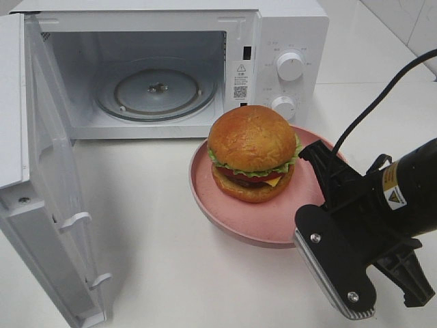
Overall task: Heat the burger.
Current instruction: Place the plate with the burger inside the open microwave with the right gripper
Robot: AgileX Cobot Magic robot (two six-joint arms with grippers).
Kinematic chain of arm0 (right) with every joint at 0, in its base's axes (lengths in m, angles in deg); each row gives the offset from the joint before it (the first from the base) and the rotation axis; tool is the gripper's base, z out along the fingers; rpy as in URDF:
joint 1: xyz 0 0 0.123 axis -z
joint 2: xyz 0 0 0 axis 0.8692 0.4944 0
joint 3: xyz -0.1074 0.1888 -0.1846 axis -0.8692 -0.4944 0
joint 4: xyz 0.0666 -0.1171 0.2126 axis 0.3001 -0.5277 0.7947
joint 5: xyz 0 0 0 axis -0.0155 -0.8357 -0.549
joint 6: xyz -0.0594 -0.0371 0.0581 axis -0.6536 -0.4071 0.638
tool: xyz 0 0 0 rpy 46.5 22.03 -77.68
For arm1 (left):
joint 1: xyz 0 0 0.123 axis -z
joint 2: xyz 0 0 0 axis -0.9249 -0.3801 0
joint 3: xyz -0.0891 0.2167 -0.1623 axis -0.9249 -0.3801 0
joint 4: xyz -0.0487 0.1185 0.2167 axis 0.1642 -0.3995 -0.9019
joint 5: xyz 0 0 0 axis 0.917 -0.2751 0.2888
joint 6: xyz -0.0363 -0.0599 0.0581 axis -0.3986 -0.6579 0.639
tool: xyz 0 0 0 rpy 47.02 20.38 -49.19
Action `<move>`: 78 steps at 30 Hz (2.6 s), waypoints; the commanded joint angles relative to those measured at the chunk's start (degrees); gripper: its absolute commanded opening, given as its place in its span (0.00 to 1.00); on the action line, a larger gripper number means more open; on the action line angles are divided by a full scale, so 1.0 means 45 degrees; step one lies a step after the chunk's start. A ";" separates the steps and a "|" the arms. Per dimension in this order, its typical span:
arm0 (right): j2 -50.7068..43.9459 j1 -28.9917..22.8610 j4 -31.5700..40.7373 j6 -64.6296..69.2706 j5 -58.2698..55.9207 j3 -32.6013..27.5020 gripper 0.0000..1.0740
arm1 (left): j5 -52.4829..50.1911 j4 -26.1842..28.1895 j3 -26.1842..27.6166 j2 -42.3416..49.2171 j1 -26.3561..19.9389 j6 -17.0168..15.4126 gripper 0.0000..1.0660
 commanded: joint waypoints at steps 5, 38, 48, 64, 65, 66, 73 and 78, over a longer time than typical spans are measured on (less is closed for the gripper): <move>-0.0089 0.0051 -0.0280 0.0038 0.0815 0.0204 0.00 | -0.0102 -0.0025 -0.0051 0.0293 0.0064 -0.0038 0.94; 0.3018 -0.0726 -0.1401 0.1273 0.1095 0.3450 0.00 | -0.0102 -0.0025 -0.0051 0.0293 0.0064 -0.0038 0.94; 0.3934 -0.1006 -0.1350 0.1350 0.1108 0.4393 0.00 | -0.0102 -0.0025 -0.0051 0.0293 0.0064 -0.0038 0.94; 0.5233 -0.1299 -0.1006 0.1350 0.1006 0.6366 0.00 | -0.0102 -0.0025 -0.0051 0.0293 0.0064 -0.0038 0.94; 0.5233 -0.1299 -0.1006 0.1350 0.1006 0.6366 0.00 | -0.0102 -0.0025 -0.0051 0.0293 0.0064 -0.0038 0.94; 0.5386 -0.1299 -0.0891 0.1362 0.0993 0.6595 0.00 | -0.0102 -0.0025 -0.0051 0.0293 0.0064 -0.0051 0.94; 0.5908 -0.1299 -0.0242 0.1362 0.0980 0.7181 0.00 | -0.0102 -0.0025 -0.0051 0.0293 0.0064 -0.0051 0.94; 0.6264 -0.1299 -0.0051 0.1362 0.0980 0.7665 0.00 | -0.0102 -0.0025 -0.0051 0.0293 0.0064 -0.0051 0.94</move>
